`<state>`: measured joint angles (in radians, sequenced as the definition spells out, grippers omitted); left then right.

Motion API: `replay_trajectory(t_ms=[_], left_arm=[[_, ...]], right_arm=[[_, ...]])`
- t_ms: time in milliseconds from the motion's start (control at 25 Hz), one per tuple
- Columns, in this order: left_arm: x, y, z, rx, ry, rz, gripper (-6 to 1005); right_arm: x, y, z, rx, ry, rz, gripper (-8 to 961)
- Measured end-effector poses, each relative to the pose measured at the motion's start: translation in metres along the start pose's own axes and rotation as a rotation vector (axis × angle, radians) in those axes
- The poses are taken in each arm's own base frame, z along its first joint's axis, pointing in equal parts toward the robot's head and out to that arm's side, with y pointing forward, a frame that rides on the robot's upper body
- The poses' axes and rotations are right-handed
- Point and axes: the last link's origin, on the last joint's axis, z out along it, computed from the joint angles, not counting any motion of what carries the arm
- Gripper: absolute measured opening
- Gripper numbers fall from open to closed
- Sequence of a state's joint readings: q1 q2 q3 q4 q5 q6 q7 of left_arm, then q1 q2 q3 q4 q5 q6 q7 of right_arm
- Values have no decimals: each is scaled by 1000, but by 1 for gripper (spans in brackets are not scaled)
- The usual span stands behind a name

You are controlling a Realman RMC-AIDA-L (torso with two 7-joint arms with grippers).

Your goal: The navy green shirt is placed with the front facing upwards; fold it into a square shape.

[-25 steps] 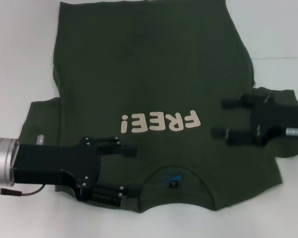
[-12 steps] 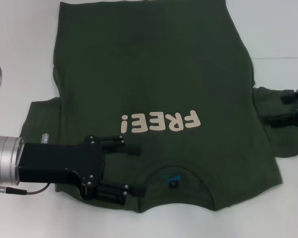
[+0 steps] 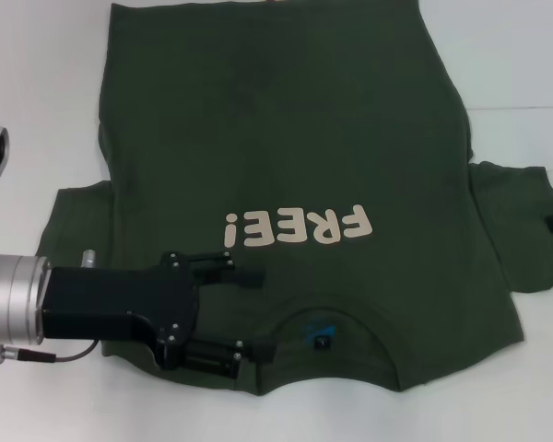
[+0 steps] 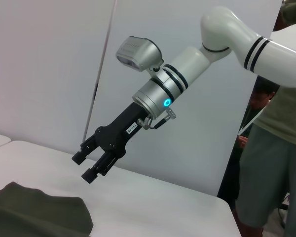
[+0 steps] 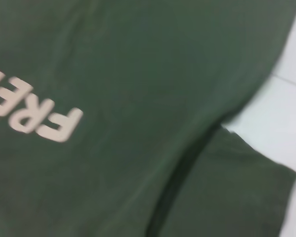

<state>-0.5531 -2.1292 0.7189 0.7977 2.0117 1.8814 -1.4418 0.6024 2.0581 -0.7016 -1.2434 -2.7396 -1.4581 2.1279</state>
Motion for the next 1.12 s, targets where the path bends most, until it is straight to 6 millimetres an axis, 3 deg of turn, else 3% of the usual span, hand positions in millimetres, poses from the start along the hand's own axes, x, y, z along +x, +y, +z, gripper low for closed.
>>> replay_trajectory(t_ms=[360, 680, 1120], left_arm=[[-1, 1, 2, -2, 3, 0, 920], [-2, 1, 2, -2, -1, -3, 920], [-3, 1, 3, -7, -4, -3, 919]], right_arm=[[-1, -9, 2, 78, 47, 141, 892], [14, -11, 25, 99, 123, 191, 891], [27, -13, 35, 98, 149, 253, 890]])
